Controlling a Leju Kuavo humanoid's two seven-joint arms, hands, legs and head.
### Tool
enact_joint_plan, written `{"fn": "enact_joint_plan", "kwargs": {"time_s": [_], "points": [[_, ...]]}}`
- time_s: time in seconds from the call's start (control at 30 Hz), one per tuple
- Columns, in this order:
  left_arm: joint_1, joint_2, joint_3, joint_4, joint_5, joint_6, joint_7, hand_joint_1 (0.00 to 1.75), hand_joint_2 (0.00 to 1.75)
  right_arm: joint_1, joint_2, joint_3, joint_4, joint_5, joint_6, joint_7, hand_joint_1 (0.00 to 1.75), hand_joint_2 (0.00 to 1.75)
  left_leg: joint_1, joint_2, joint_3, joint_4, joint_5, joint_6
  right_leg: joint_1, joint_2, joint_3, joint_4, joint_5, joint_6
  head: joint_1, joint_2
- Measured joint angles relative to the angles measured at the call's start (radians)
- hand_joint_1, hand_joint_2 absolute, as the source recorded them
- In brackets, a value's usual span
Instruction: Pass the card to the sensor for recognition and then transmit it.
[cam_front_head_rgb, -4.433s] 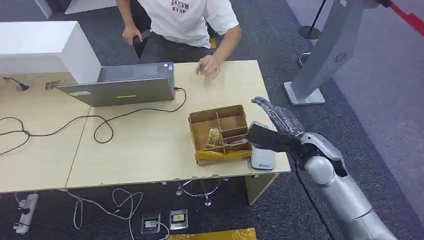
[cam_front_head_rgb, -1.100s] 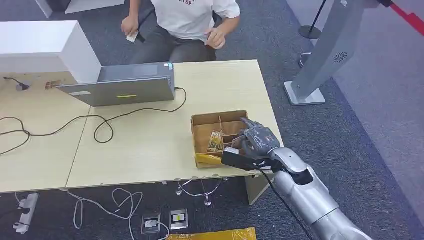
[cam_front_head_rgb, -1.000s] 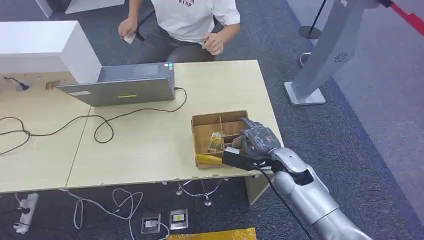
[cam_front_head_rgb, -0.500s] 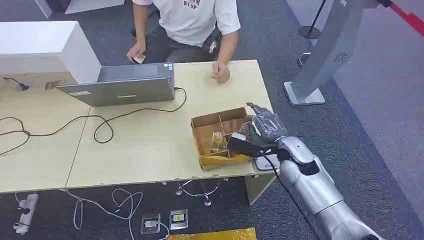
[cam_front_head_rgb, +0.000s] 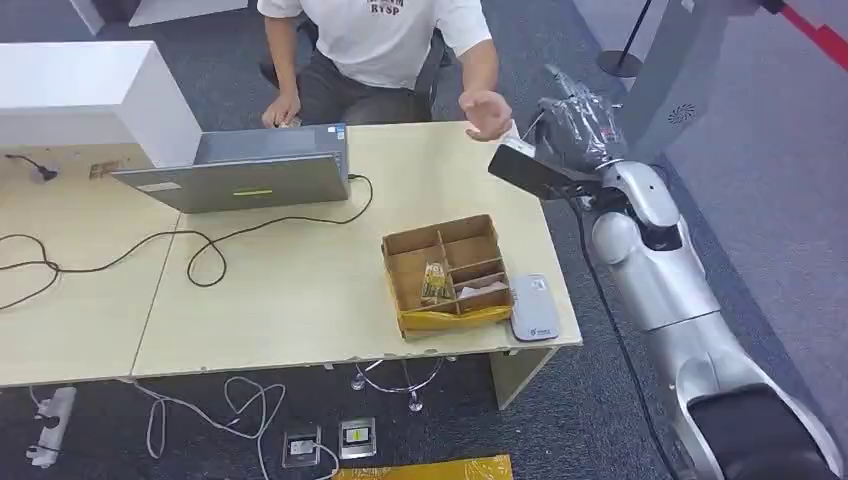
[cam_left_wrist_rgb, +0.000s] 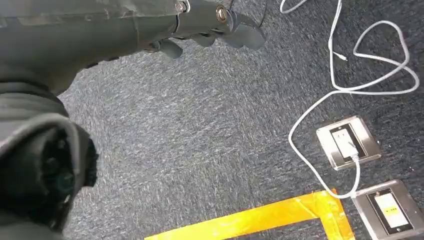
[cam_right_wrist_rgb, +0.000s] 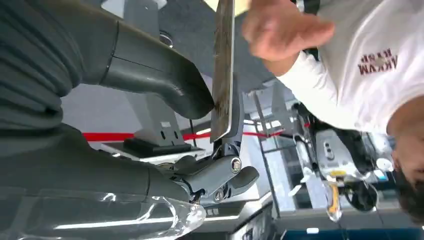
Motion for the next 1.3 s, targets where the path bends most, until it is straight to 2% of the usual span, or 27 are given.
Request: {"fn": "enact_joint_plan", "kwargs": {"time_s": [0.2,0.3,0.5,0.53,0.57,0.6,0.83,1.07,1.2,1.3], "points": [[-0.006,-0.002,-0.003,-0.001,-0.01,-0.012,0.0,0.0,0.0,-0.085,0.025,0.003,0.158,-0.013,-0.048,-0.058,1.75,1.75,0.0,-0.001,0.0,0.0,0.0,0.0,0.0,-0.001,0.0,0.0,0.0,0.0,0.0,0.0],[-0.014,-0.002,-0.014,-0.002,-0.011,-0.018,0.001,0.0,0.0,-0.156,0.056,0.01,0.277,-0.009,-0.078,-0.093,1.75,1.75,0.0,-0.001,0.0,0.0,0.0,0.0,0.0,0.0,0.0,0.0,0.0,0.0,0.0,0.0],[-0.031,-0.002,-0.026,-0.002,-0.022,-0.027,0.017,0.0,0.0,-0.27,0.123,0.031,0.472,0.02,-0.102,-0.104,1.75,1.75,0.001,-0.002,0.0,0.0,0.001,-0.001,0.001,-0.001,0.0,0.001,0.0,0.0,0.0,0.0],[-0.034,-0.002,-0.026,-0.002,-0.022,-0.027,0.019,0.0,0.0,-0.283,0.133,0.033,0.497,0.025,-0.105,-0.105,0.66,1.75,0.001,-0.002,0.0,0.0,0.001,-0.001,0.001,-0.001,0.0,0.001,0.0,0.0,0.0,0.0],[-0.036,-0.002,-0.026,-0.002,-0.021,-0.027,0.02,0.0,0.0,-0.294,0.142,0.04,0.518,0.031,-0.108,-0.108,0.66,1.75,0.001,-0.002,0.0,0.0,0.001,-0.001,0.001,-0.001,0.0,0.001,0.0,0.0,0.0,0.0],[-0.039,-0.002,-0.026,-0.002,-0.021,-0.028,0.021,0.0,0.0,-0.301,0.15,0.046,0.537,0.035,-0.109,-0.11,0.0,1.75,0.001,-0.002,0.0,0.0,0.001,-0.001,0.001,-0.001,0.0,0.001,0.0,0.0,-0.001,0.0],[-0.044,-0.003,-0.026,-0.002,-0.016,-0.027,0.026,0.0,0.0,-0.313,0.196,0.069,0.622,0.048,-0.127,-0.106,0.0,1.75,0.001,-0.002,0.0,0.0,0.001,-0.001,0.001,-0.001,0.0,0.0,0.0,0.0,0.0,0.0],[-0.041,-0.001,-0.026,-0.002,0.001,-0.018,0.031,0.0,0.0,-0.324,0.199,0.072,0.655,0.052,-0.186,-0.138,0.0,1.75,0.001,-0.001,0.0,0.0,0.001,-0.001,0.001,-0.001,0.0,0.0,0.0,0.0,0.0,0.0],[-0.033,-0.001,-0.026,-0.002,0.026,0.005,0.026,0.0,0.0,-0.345,0.172,0.071,0.658,0.021,-0.259,-0.177,0.0,1.75,0.0,-0.001,0.0,0.0,0.001,-0.001,0.001,-0.001,-0.001,0.0,0.0,0.0,-0.001,0.0],[-0.025,-0.002,-0.026,-0.002,0.048,0.026,0.015,0.0,0.0,-0.363,0.123,0.064,0.654,-0.041,-0.338,-0.208,0.0,1.75,0.0,-0.003,0.0,0.001,0.001,-0.001,0.0,-0.003,-0.001,0.0,0.0,0.0,0.0,0.0]]}}
